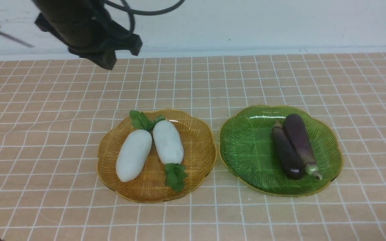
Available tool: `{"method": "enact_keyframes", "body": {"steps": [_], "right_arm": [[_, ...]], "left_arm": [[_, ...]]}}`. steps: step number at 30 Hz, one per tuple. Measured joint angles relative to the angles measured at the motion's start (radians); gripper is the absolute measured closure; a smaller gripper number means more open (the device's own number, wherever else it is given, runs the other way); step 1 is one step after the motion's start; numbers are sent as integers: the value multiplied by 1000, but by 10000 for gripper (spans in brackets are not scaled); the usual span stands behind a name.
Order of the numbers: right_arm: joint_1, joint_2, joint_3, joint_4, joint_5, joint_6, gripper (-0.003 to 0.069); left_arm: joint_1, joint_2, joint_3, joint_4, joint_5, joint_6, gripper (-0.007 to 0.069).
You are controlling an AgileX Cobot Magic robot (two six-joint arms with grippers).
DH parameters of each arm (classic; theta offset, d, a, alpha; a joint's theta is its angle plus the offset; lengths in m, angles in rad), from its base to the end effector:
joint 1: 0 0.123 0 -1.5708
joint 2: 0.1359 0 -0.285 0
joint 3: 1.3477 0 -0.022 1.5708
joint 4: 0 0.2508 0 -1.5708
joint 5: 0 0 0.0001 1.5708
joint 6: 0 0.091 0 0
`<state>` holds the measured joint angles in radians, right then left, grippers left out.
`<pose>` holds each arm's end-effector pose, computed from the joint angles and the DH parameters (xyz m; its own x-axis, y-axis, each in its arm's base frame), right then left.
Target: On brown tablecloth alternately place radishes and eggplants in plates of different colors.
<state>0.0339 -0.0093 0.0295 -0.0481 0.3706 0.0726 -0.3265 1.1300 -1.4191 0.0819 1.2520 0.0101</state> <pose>0.0529 0.0002 0.1705 -0.2988 0.0176 -0.9542 -0.0090 0.9997 0.0213 0.1895 -0.0567 0.4378 -0.7166 0.2803 -0.6387 0.2984 0.9509 0.0825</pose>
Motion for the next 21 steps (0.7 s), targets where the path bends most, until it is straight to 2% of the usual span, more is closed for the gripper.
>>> {"method": "enact_keyframes", "body": {"steps": [5,12,14,17,21], "right_arm": [[29,0,0,1,0,0,676],[30,0,0,1,1,0,676],[30,0,0,1,1,0,676],[30,0,0,1,1,0,676],[30,0,0,1,1,0,676]], "left_arm": [[0,-247,304,-82,5,-28,628],[0,-622,580,-55,-17,-78,628],[0,-761,697,-56,-154,-115,628],[0,-836,777,-57,-274,-143,628],[0,-948,927,-58,-519,-168,628]]}}
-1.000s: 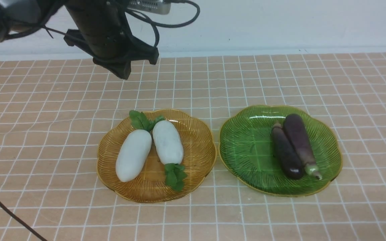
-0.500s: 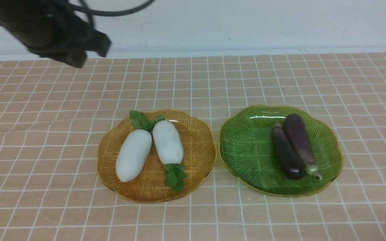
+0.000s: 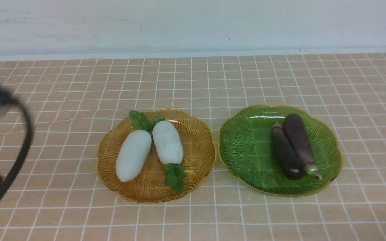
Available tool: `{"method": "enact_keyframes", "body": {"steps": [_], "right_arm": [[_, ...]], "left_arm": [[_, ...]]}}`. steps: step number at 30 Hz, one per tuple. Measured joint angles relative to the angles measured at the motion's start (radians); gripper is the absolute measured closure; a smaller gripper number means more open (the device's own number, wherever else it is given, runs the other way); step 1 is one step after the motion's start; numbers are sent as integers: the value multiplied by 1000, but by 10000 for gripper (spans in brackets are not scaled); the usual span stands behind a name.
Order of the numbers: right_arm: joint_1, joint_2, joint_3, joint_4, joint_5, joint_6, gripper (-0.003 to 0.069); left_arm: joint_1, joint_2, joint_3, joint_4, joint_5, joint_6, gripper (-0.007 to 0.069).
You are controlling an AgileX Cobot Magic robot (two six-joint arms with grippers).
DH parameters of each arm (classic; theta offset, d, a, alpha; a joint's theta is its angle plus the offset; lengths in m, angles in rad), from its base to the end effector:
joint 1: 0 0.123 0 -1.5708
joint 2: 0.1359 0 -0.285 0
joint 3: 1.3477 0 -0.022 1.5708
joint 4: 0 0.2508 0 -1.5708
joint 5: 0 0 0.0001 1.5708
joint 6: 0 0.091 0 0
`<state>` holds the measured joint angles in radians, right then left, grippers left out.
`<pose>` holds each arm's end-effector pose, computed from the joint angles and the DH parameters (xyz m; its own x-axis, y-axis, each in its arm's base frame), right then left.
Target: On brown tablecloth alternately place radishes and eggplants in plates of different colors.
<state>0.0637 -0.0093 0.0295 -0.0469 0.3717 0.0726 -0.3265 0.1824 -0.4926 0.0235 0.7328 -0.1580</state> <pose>0.0528 0.0018 0.1704 -0.3003 0.0098 -0.9538 -0.0388 0.9990 0.0225 0.0364 -0.0108 0.2995 -0.3515 -0.0288 -0.9357 0.2600 0.9572 -0.1272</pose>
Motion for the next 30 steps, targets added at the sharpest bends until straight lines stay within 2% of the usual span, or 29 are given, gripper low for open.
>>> {"method": "enact_keyframes", "body": {"steps": [6,18,22,25,27,30], "right_arm": [[0,0,0,0,0,0,676],[0,0,0,0,0,13,676],[0,0,0,0,0,16,676],[0,0,0,0,0,16,676],[0,0,0,0,0,16,676],[0,0,0,0,0,16,676]], "left_arm": [[0,-47,111,-1,-139,-2,628],[0,-47,216,53,-152,-1,628],[3,-47,304,83,-274,12,628],[34,-47,405,81,-437,57,628],[73,-50,477,33,-528,111,628],[142,-98,518,-39,-544,168,628]]}}
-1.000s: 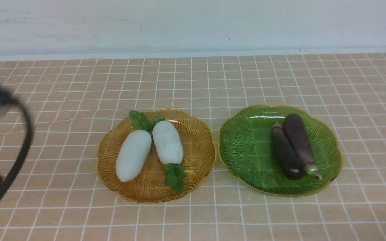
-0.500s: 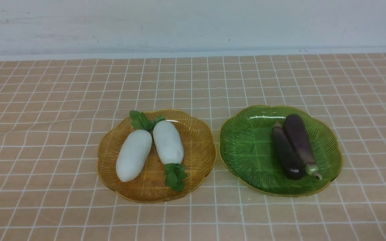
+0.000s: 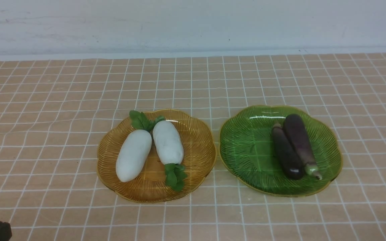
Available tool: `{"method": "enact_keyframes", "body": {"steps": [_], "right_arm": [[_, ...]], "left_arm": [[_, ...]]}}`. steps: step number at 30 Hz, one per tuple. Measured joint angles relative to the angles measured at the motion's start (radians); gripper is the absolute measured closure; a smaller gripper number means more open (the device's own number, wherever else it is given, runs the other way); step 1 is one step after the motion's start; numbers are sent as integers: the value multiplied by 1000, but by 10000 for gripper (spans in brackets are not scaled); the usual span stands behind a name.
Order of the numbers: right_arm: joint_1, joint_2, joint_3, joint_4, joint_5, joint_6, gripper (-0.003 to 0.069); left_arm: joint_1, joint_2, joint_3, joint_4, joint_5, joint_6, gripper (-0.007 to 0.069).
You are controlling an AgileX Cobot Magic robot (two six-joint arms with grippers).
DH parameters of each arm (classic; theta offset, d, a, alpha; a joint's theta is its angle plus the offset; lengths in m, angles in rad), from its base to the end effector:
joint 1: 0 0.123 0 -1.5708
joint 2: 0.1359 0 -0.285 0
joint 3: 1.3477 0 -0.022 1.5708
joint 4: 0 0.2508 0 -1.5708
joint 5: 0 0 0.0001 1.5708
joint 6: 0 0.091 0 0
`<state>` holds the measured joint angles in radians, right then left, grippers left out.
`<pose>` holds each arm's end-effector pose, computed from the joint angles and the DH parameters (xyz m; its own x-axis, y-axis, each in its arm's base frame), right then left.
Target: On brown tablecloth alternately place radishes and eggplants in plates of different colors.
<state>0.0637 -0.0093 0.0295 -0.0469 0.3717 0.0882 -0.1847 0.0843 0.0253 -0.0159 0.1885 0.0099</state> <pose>0.0528 0.0018 0.1704 -0.3009 0.0254 -0.9533 -0.0341 0.9987 0.0373 0.0610 -0.0117 0.1825 -0.2068 0.0328 -0.9778 0.1853 0.9827 -0.0062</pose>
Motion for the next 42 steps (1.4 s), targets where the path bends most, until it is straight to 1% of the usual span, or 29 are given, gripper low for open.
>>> {"method": "enact_keyframes", "body": {"steps": [6,10,11,16,23,42], "right_arm": [[0,0,0,1,1,0,676],[0,0,0,1,1,0,676],[0,0,0,1,1,0,676],[0,0,0,1,1,0,676],[0,0,0,2,1,0,676],[0,0,0,2,1,0,676]], "left_arm": [[113,-87,4,-36,16,35,628],[185,-96,4,-41,87,36,628],[189,-96,4,-42,103,36,628],[191,-96,4,-37,172,36,628],[165,-96,5,-31,177,37,628],[164,-96,5,-31,181,37,628]]}}
